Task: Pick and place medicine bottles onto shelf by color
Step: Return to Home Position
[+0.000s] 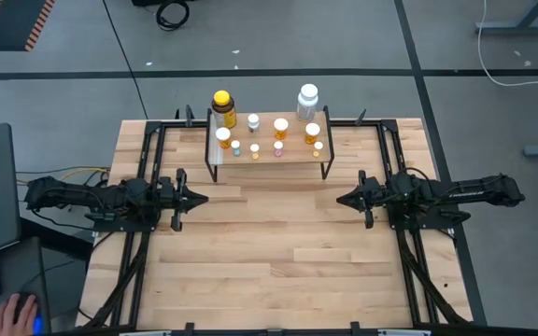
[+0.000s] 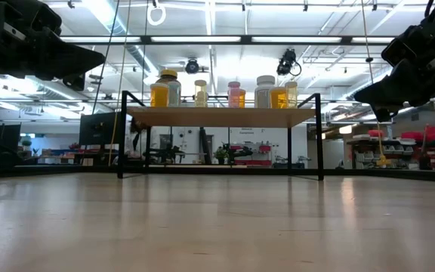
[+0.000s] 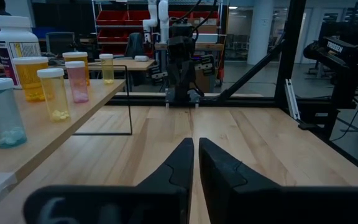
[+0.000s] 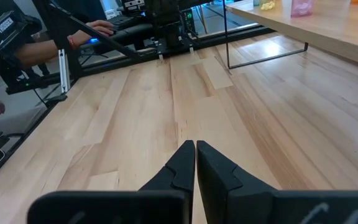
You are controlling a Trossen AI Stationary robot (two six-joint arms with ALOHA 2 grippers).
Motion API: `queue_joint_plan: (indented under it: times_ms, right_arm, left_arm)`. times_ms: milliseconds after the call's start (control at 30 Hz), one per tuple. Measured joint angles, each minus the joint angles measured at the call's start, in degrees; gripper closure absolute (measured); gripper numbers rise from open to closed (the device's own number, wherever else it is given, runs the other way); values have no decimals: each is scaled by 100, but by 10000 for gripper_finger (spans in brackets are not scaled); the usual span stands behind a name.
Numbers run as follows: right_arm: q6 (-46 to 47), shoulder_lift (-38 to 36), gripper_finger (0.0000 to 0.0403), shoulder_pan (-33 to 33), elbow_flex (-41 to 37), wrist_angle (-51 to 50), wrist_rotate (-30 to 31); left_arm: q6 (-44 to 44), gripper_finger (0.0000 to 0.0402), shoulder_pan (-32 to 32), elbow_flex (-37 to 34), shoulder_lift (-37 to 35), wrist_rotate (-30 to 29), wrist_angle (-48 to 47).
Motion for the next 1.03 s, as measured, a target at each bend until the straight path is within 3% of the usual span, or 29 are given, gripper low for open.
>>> queue_joint_plan:
  times_ms: [1033]
  right_arm:
    - [-1,0,380,0,2,0,0]
  left_arm:
    - [0,373,0,-2,1,2,-2]
